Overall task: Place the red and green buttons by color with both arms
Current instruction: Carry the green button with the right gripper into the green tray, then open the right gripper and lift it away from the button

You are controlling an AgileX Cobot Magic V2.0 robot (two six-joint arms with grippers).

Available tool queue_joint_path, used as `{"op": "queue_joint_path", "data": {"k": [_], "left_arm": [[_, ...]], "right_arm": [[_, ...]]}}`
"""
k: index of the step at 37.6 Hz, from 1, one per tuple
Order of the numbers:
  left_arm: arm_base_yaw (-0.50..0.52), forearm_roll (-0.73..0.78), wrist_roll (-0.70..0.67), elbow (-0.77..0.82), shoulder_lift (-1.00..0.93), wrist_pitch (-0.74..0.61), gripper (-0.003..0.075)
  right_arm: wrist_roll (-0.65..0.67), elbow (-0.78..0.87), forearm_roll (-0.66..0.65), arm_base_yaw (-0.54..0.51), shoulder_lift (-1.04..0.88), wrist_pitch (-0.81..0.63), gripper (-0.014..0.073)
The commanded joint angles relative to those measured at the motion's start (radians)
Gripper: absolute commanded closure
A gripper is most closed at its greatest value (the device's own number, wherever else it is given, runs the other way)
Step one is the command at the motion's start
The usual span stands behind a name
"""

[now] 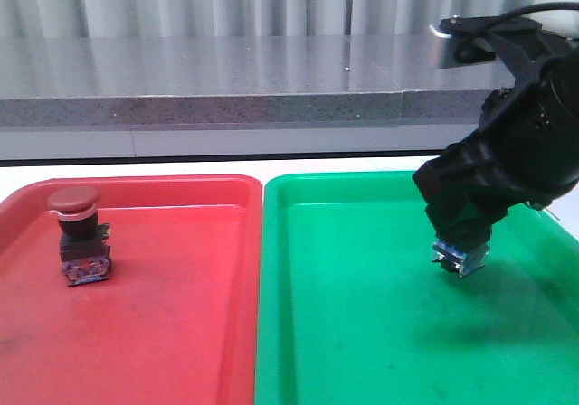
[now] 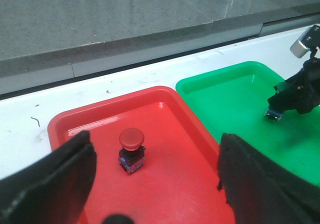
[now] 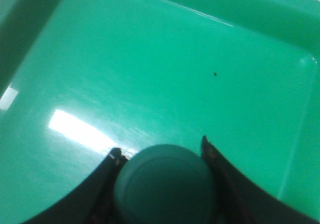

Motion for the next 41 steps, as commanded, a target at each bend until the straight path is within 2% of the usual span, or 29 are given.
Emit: {"op": "queue_joint_path", "data": {"k": [1,12,14,20,23,32,41], "left_arm": [[-0.008,-0.011,0.003,-0.024,0.008,-0.078,0.022],[-0.008,-0.011,0.003,-0.024,0.008,-0.078,0.022],[-0.008,-0.011,0.003,-0.024,0.008,-0.078,0.022],[-0.008,-0.011,0.003,-0.024,0.008,-0.078,0.022],[-0.008,-0.011,0.003,-0.024,0.008,-0.078,0.022],[-0.008,-0.011,0.003,-0.024,0.008,-0.078,0.022],[-0.008,-0.011,0.003,-0.024,0.008,-0.078,0.022]], "right_arm": [[-0.007,-0.022,0.0,-0.001,-0.017,-0.073,0.0285],[-0.007,-0.022,0.0,-0.001,-0.015,-0.074,0.0272],[-0.007,-0.022,0.0,-0.001,-0.015,-0.068,0.0242],[-0.007,-0.022,0.0,-0.001,-0.015,-0.07,0.0082],[-0.007,-0.022,0.0,-0.001,-0.017,-0.072,0.0048],[-0.007,-0.022,0.0,-0.001,-0.1,-0.007,0.0046],[-0.007,-0.022,0.0,-0.001,-0.301,0.178,0.0046]]}}
